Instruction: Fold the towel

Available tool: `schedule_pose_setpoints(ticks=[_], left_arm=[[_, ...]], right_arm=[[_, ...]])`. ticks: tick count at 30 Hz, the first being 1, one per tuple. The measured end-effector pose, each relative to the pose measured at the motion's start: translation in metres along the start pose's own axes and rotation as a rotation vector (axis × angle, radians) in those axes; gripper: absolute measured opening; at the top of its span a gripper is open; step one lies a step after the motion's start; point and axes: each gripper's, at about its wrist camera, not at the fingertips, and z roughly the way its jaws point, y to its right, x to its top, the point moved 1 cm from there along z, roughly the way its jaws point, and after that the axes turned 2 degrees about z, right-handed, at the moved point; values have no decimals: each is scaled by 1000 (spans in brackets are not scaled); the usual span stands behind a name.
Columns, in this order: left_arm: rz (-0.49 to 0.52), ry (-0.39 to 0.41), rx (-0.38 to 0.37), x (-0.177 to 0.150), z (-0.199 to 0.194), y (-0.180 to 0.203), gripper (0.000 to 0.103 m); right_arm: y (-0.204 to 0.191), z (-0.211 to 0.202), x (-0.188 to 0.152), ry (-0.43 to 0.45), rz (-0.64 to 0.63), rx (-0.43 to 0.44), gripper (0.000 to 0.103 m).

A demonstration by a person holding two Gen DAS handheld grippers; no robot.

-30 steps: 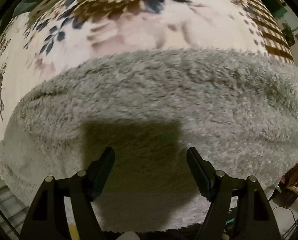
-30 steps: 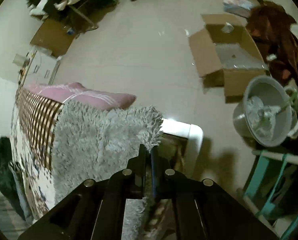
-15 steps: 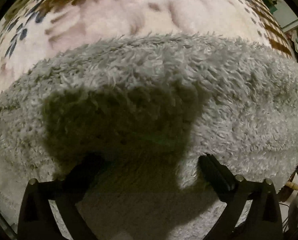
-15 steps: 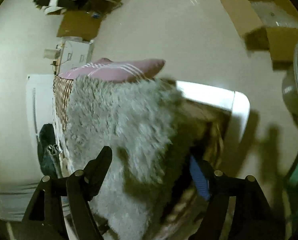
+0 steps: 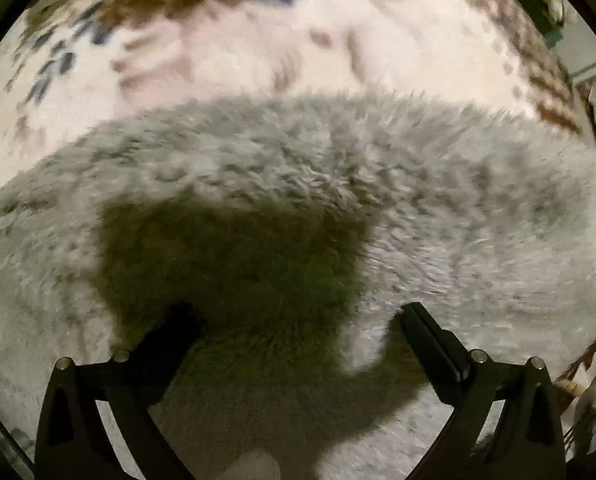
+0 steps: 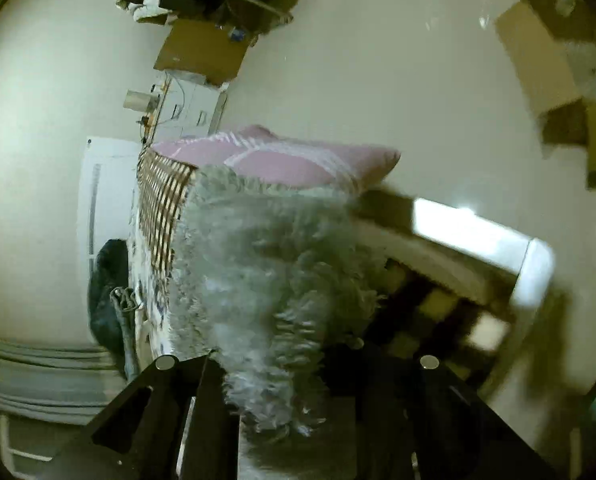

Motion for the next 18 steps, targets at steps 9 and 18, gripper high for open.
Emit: schedule_pose_setpoints(ticks=[9,18], left_arm=[[-137,137,-92,-15,-85,-33,103],[-371,197,-114,-87,-122,-163,103]], right_arm=[[-101,-60,-42,62,-206,28,14],[-245,-61,-191,-23,-670,37,14]])
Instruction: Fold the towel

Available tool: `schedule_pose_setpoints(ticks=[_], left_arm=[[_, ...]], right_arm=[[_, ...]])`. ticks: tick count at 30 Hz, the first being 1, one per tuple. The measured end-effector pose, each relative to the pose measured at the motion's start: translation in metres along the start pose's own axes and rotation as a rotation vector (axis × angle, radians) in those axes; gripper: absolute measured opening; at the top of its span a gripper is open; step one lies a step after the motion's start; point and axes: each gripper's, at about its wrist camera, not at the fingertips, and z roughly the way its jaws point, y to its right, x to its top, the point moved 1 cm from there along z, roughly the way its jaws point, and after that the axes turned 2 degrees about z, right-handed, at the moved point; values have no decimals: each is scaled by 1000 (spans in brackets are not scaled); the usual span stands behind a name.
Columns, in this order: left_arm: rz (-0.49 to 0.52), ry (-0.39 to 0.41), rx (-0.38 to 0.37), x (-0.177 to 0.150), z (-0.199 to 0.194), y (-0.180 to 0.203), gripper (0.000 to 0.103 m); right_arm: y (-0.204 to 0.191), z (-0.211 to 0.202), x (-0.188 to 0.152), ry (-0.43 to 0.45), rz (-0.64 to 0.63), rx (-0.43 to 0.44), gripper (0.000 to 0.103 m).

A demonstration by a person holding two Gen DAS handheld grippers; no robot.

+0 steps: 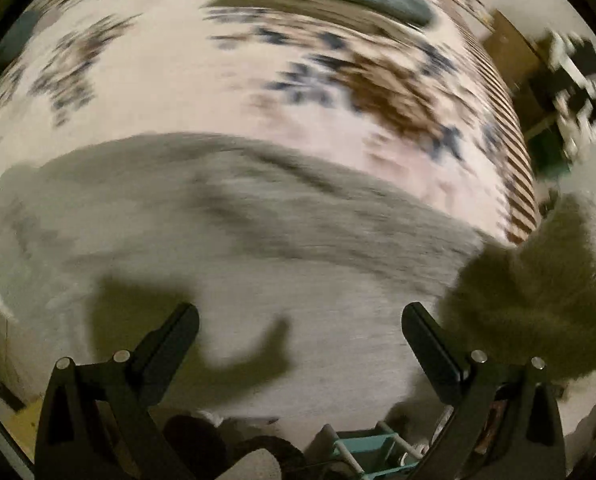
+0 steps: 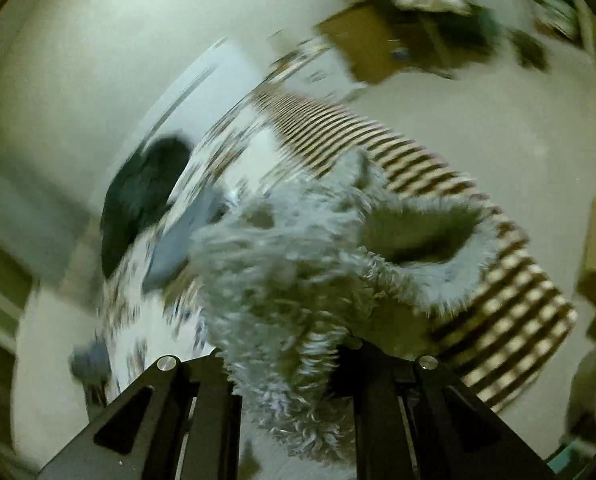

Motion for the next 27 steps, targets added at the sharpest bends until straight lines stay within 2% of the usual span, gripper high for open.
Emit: schedule_pose_setpoints(ticks=[3,6,9,13,14,16,17,18,20,21,23,26,27], left_arm=[[-84,10,41,-11,-9,-58,103],[-155,-16,88,-25,-10,-114,103],[-194,-29,123,-34,-8,-151,103],[-215,-17,125,-36,-13,-176,103],[-224,-15,129,-34,-15,-177,103],[-231,-2,106,-28,-21,-177,103],[-229,4,100,-25,-22,-173,103],[-220,12,88,-20,-24,-169,103],[-186,38,64,-8,-30,-153,103],[-172,44,64,-4,-32,-146,103],[-128,55,34,8,-31,-123,103],[-55,47,-28,22,-20,-85,103],[-17,39,-43,26,-11,-69,103]], right_arm=[[-70,33,-53,-83,-164,0,14],[-127,80,-124,-182,-322,-9,14],[-159,129,-200,-277,-472,-51,14],[-175,166,-263,-352,-623,-144,14],[-178,170,-272,-378,-644,-166,18],[-178,180,-284,-447,-665,-182,22],[-177,175,-287,-467,-670,-169,29],[-178,173,-286,-499,-672,-138,54],[-177,165,-285,-611,-641,-5,77],[-174,156,-279,-645,-605,58,78],[-166,137,-265,-652,-552,98,78],[-139,116,-236,-609,-464,50,78],[-128,112,-228,-593,-439,11,78]])
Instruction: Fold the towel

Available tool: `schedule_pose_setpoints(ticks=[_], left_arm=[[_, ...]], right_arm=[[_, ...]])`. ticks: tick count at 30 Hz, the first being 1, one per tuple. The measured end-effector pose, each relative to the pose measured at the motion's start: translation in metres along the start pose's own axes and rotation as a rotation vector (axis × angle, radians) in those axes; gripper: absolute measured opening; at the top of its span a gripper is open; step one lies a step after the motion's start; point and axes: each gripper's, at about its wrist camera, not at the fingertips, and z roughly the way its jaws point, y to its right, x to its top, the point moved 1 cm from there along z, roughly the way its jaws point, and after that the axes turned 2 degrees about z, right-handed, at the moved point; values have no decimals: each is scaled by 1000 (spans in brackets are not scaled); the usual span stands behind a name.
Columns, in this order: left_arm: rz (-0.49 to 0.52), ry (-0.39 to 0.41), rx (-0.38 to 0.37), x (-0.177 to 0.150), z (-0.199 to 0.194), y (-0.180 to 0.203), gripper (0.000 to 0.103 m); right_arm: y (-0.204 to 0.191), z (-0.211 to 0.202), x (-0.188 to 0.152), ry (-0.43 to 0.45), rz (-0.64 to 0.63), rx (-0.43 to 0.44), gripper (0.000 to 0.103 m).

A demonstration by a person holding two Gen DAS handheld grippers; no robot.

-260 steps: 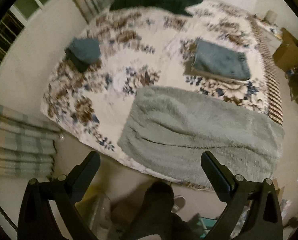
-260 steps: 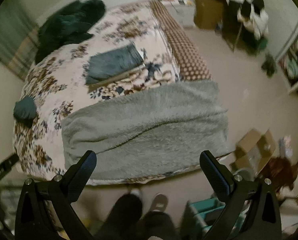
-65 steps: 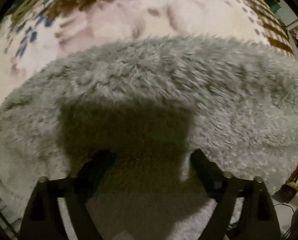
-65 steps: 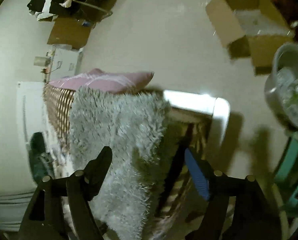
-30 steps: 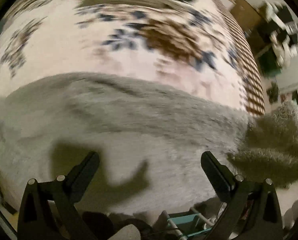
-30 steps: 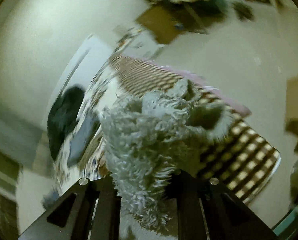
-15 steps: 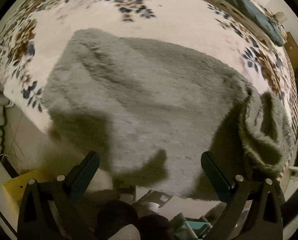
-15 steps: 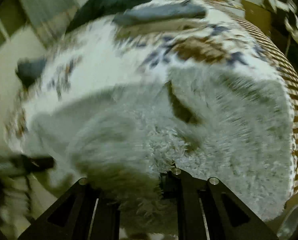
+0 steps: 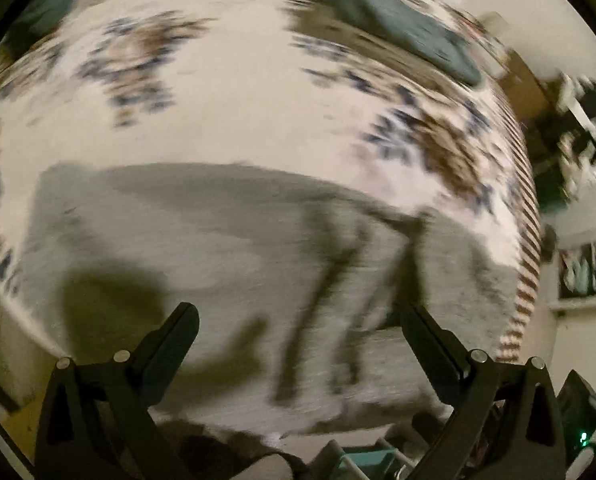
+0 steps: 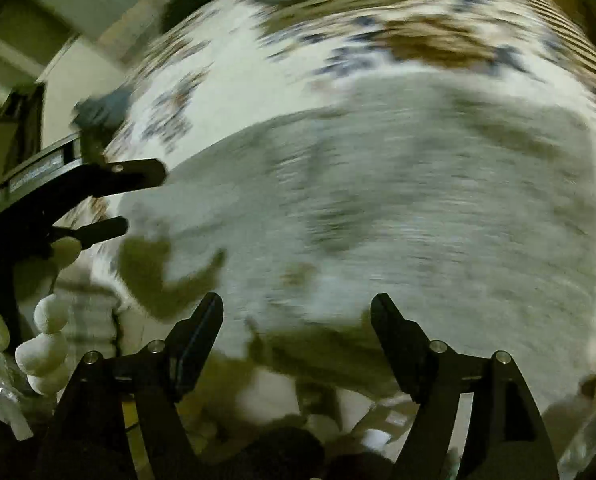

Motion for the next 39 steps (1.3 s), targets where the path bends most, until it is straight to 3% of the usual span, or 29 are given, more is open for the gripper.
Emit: schedule_pose_setpoints(ticks=[4,5,6,8,12,18,22,26,28,29,32,34,35,36,39], left_arm=[[165,-58,23,4,49,52,97],[211,-81,42,3,65,63,80],[248,-105,48,1,78,70,47],[284,-170,26,-4,101,75,3],[237,-99,-14,-13,72,55,0],[50,-112,-32,-35,30,-3,0],[-59,-107,-119,-34,30,-8,4],[33,-113,-125,-23,48,23,20],[116,-139,-135,-22,61,42,23],[165,-151,-118,-24,67,51,28],[250,-203,-74,-35,92,64,29],[267,-199,-80,-38,102,66,26],[273,-186,-93,-39,101,67,8],[278,-169,-106,-40,96,68,5],[267,-110,-147,-42,80,65,3]], right_arm=[[56,-19,0,39,163,-121,78],[72,-22,3,44,218,-145,78],[87,-24,0,51,270,-159,78],[105,-31,2,60,337,-180,78],[130,-41,5,89,405,-208,78],[148,-47,-2,87,438,-213,78],[139,-42,-1,66,493,-137,78],[120,-36,11,47,502,-49,78],[111,-34,18,51,491,-51,78],[107,-34,22,54,487,-53,78],[104,-32,26,58,500,-66,78],[105,-30,26,52,509,-80,78],[106,-28,25,48,515,-91,78],[108,-26,25,44,523,-95,78],[113,-24,19,38,551,-110,78]])
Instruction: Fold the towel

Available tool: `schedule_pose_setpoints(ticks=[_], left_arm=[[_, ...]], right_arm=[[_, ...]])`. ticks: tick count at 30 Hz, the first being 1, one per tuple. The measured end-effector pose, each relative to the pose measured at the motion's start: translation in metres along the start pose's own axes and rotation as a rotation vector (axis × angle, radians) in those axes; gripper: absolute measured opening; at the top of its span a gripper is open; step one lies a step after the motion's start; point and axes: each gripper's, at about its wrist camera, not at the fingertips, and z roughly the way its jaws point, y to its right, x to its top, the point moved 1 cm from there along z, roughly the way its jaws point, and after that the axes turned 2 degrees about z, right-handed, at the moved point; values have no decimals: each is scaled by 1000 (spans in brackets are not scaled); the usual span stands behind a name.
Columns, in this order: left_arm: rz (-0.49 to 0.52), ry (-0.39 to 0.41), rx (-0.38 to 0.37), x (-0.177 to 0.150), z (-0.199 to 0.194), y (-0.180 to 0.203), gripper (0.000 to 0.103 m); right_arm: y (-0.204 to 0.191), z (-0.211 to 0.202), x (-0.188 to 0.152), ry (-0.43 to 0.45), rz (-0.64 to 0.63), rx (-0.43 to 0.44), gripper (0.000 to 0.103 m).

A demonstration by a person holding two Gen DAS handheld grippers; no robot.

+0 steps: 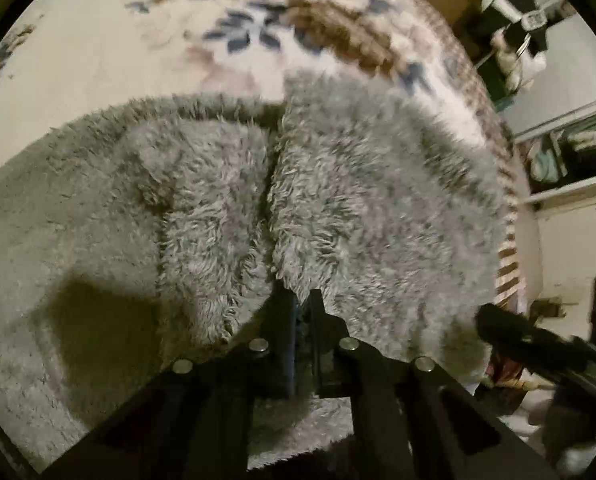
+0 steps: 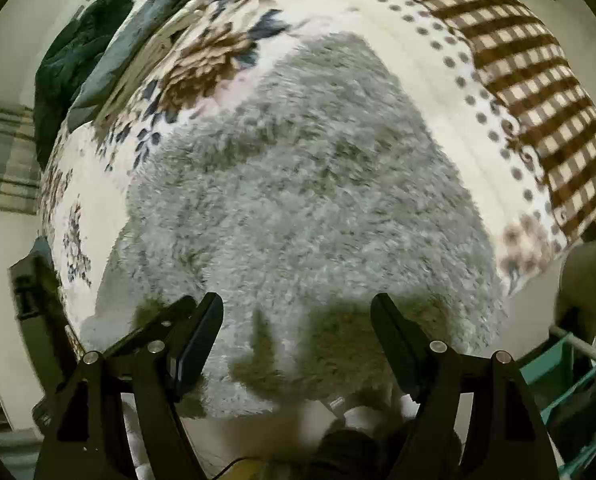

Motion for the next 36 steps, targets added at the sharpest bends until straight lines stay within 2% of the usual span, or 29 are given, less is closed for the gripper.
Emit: schedule_pose_setpoints(ticks=[4,7,11,16,18,20,22,23,24,26,29,32,33,34,35,36], left_arm=[[-80,40,-72,-20,-36,-11,3],[-148,45,-98,-32,-56,-26,3],[-206,33,-79,-47,-66,-41,2],[-228,-14,-73,-48,-59,-44,4],[-224,-14,-51,-44,-68,-42,6],[-213,22,-54,-34,-82,-37,7],[-202,69,-32,-19,-92,-33,26],[-201,84,-36,-11,-93,-32,47],[-206,102,-41,2,-92,-30,58],[-196,126,-29,26,-84,-26,59],[-120,117,-7,65,-57,-12,59],[-34,61,31,91,-21,0,59],[-13,44,40,95,-12,2,55],[17,29,46,96,-1,5,41],[35,11,42,95,4,6,4],[41,-4,41,93,7,6,4]], right_arm=[[9,0,-4,3,18,-20,78],[14,-2,-6,-4,32,-6,78],[4,-8,-14,-19,-3,36,78],[-9,-2,-22,-51,-31,49,78],[-12,2,-23,-70,-32,58,78],[-13,2,-23,-71,-34,60,78],[-10,1,-21,-67,-31,57,78],[-7,0,-20,-67,-24,55,78],[-5,0,-19,-66,-17,54,78],[2,0,-17,-65,-1,44,78],[8,-2,-14,-62,19,40,78],[11,-4,-11,-45,16,29,78],[11,-4,-9,-40,13,23,78],[11,-4,-8,-35,11,16,78],[12,-3,-7,-31,9,10,78],[13,-3,-6,-28,11,4,78]])
